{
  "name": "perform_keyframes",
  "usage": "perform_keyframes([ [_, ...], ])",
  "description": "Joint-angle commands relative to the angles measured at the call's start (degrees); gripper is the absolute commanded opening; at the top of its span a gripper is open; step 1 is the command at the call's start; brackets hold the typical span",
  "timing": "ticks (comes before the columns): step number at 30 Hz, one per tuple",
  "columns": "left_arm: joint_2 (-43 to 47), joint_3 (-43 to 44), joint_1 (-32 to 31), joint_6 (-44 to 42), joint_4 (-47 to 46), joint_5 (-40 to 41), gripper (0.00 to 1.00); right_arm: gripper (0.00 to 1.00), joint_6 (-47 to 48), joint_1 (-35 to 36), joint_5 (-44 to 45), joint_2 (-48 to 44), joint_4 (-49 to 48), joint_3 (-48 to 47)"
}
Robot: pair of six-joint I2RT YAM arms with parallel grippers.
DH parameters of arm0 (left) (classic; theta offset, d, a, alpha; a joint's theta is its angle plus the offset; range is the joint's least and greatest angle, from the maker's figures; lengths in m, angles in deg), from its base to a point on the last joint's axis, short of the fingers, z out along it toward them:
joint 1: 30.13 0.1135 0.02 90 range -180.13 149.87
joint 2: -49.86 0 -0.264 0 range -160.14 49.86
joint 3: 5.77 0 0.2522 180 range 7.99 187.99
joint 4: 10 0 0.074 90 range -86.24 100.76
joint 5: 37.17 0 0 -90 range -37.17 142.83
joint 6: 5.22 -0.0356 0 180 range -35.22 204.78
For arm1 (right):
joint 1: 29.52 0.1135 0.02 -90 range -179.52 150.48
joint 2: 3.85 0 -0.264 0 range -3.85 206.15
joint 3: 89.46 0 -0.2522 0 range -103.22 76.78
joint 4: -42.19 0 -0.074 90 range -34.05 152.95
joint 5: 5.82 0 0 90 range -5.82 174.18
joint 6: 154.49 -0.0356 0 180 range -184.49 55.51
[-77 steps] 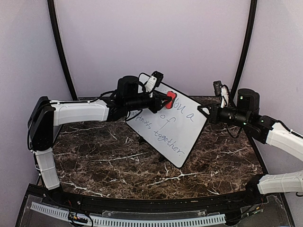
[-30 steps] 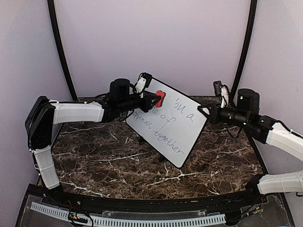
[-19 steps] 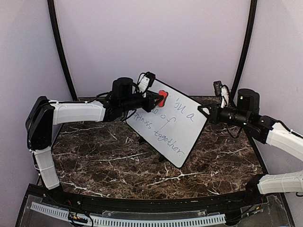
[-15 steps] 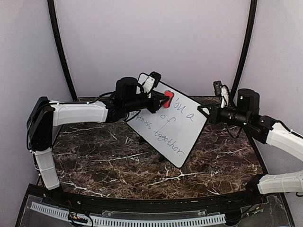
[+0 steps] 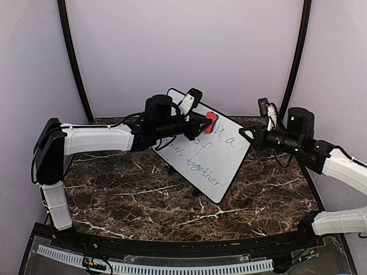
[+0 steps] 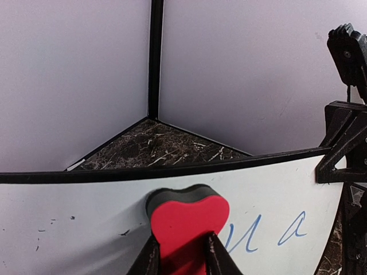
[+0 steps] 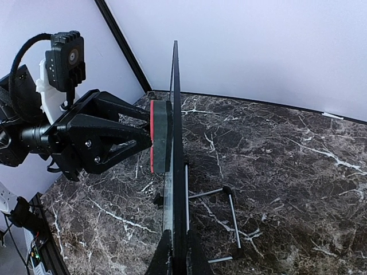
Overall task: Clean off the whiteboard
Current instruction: Erase the center of the whiteboard.
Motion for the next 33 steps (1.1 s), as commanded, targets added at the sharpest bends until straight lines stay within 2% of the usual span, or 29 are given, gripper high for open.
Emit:
perform_keyframes([
  [1, -0.57, 0.19, 4.11, 1.14, 3.84, 4.81, 0.25, 0.00, 8.61, 2.52, -6.90, -0.02, 1.98, 0.11],
  [6, -0.78, 2.07, 6.43, 0.66, 5.32, 4.79, 0.26, 0.00, 8.68, 2.56, -6.93, -0.01, 1.93, 0.06],
  [11, -1.90, 4.02, 6.33, 1.40, 6.27, 0.19, 0.26, 0.00, 8.62, 2.59, -6.92, 0.10, 1.88, 0.09],
  [19, -3.09, 4.25, 0.62, -0.37, 6.79, 0.57, 0.26, 0.00, 8.68, 2.59, -6.78, 0.13, 2.14, -0.17],
  [33, -2.36, -1.14, -3.45, 0.43, 1.87, -4.15, 0.25, 0.00, 8.78, 2.59, -6.44, -0.02, 1.99, 0.08],
])
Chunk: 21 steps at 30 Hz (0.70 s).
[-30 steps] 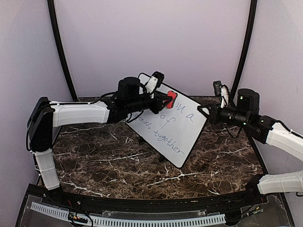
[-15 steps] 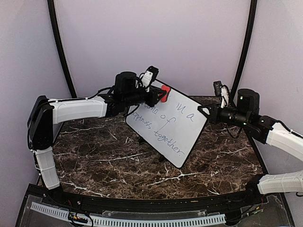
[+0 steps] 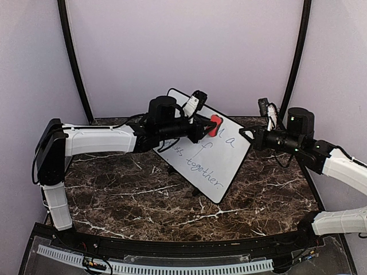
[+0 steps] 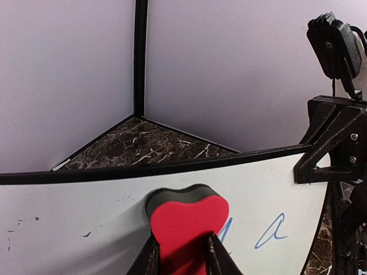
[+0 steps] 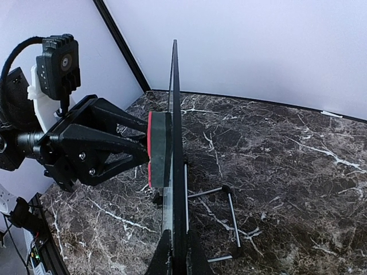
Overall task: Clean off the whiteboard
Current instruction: Erase the center of the whiteboard.
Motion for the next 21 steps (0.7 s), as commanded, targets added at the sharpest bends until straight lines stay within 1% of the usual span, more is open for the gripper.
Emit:
perform_keyframes([
  [1, -1.65, -2.69, -1.53, -0.15, 0.19, -2.64, 0.25, 0.00, 8.99, 2.55, -6.76, 0.09, 1.64, 0.08],
  [6, -1.65, -2.61, -1.72, -0.34, 0.05, -1.88, 0.25, 0.00, 8.95, 2.55, -6.85, 0.10, 1.54, 0.00],
  [8, -1.54, -2.31, -1.73, -0.80, 0.52, 2.03, 0.25, 0.00, 9.06, 2.55, -6.75, 0.26, 1.72, -0.08],
  [10, -1.14, -2.21, -0.93, -0.45, 0.80, 4.20, 0.25, 0.00, 9.06, 2.55, -6.80, 0.18, 1.90, -0.18],
  [15, 0.01, -1.60, 3.92, 0.67, 1.50, 4.49, 0.25, 0.00, 9.08, 2.55, -6.75, 0.06, 1.76, 0.08],
  [21, -0.19, -0.41, 5.69, -1.05, 3.16, 4.40, 0.25, 0.00, 9.08, 2.55, -6.86, 0.00, 1.58, -0.16],
])
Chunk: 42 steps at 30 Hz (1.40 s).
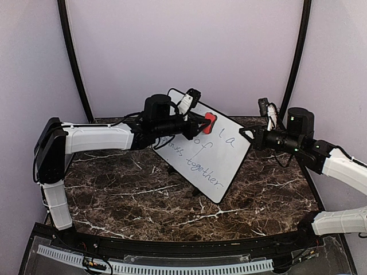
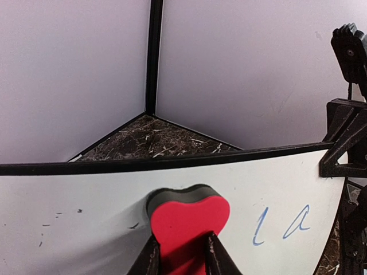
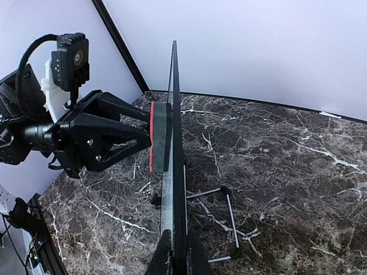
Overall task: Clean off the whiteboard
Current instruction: Erase the center of the whiteboard.
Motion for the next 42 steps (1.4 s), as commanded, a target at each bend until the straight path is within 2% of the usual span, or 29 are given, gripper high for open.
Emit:
perform_keyframes([
  [1, -0.31, 0.63, 2.60, -1.07, 3.74, 4.49, 0.25, 0.00, 8.90, 2.55, -7.06, 0.04, 1.82, -0.19],
  [6, -0.89, -0.05, 1.46, 0.50, 2.26, 1.33, 0.25, 0.00, 8.90, 2.55, -7.27, 0.14, 2.23, -0.27],
  [15, -2.44, 0.23, -5.28, -0.10, 1.01, 0.18, 0.24, 0.00, 8.90, 2.55, -7.31, 0.63, 1.90, -0.28],
  [22, -3.24, 0.13, -6.71, 0.53, 0.55, -0.33, 0.25, 0.00, 9.07, 2.55, -7.16, 0.63, 1.91, -0.44],
  [27, -2.80, 0.39, -5.94, 0.42, 1.06, 3.77, 0.24, 0.00, 9.07, 2.55, -7.19, 0.81, 2.03, -0.43],
  [35, -1.58, 2.01, 1.11, 0.79, 2.50, 5.05, 0.24, 0.00, 9.04, 2.55, -7.23, 0.41, 1.93, -0.22],
  [42, -2.27, 3.18, 1.00, 1.87, 2.64, 1.76, 0.24, 0.00, 8.99, 2.55, -7.29, 0.51, 1.82, -0.18],
])
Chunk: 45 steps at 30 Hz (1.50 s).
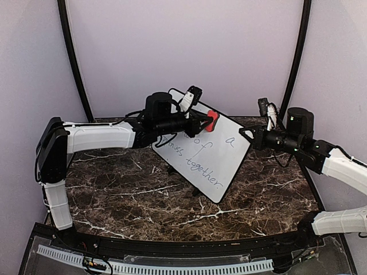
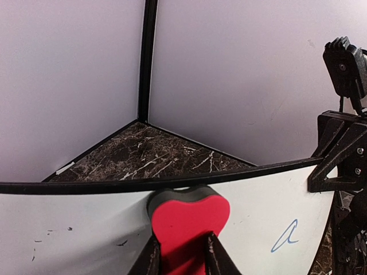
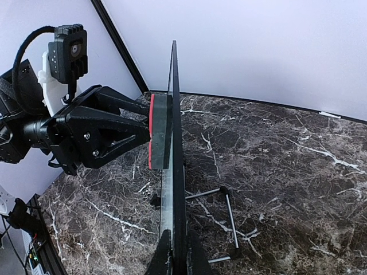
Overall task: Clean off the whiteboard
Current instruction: Erase the center of the whiteboard.
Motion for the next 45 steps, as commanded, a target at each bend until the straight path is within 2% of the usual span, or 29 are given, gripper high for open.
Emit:
perform_keyframes([
  [1, -1.47, 0.94, 0.13, 0.62, 2.99, 2.70, 0.24, 0.00, 9.04, 2.55, -7.56, 0.19, 1.99, -0.18],
  [11, -2.74, 0.66, -6.69, -1.25, 3.12, 0.70, 0.24, 0.00, 8.94, 2.55, -7.33, 0.16, 2.19, -0.27],
  [19, -2.88, -2.69, -9.29, 0.15, 1.87, -0.22, 0.24, 0.00, 8.95, 2.55, -7.17, -0.39, 2.42, -0.28],
  [25, -2.12, -5.43, -9.10, 0.64, -1.01, 5.68, 0.23, 0.00, 9.03, 2.51, -7.20, -0.56, 2.42, -0.22],
  [30, -1.63, -8.26, -5.89, 2.97, -4.03, 5.05, 0.24, 0.00, 8.95, 2.52, -7.14, -1.00, 2.41, 0.08],
  [37, -2.72, -10.02, -6.87, 2.07, -3.10, 0.01, 0.24, 0.00, 8.95, 2.55, -7.05, -0.98, 2.34, 0.00],
  [45, -2.94, -10.66, -8.69, 1.20, 3.59, 1.92, 0.22, 0.00, 8.95, 2.55, -7.16, -0.66, 2.47, -0.18],
])
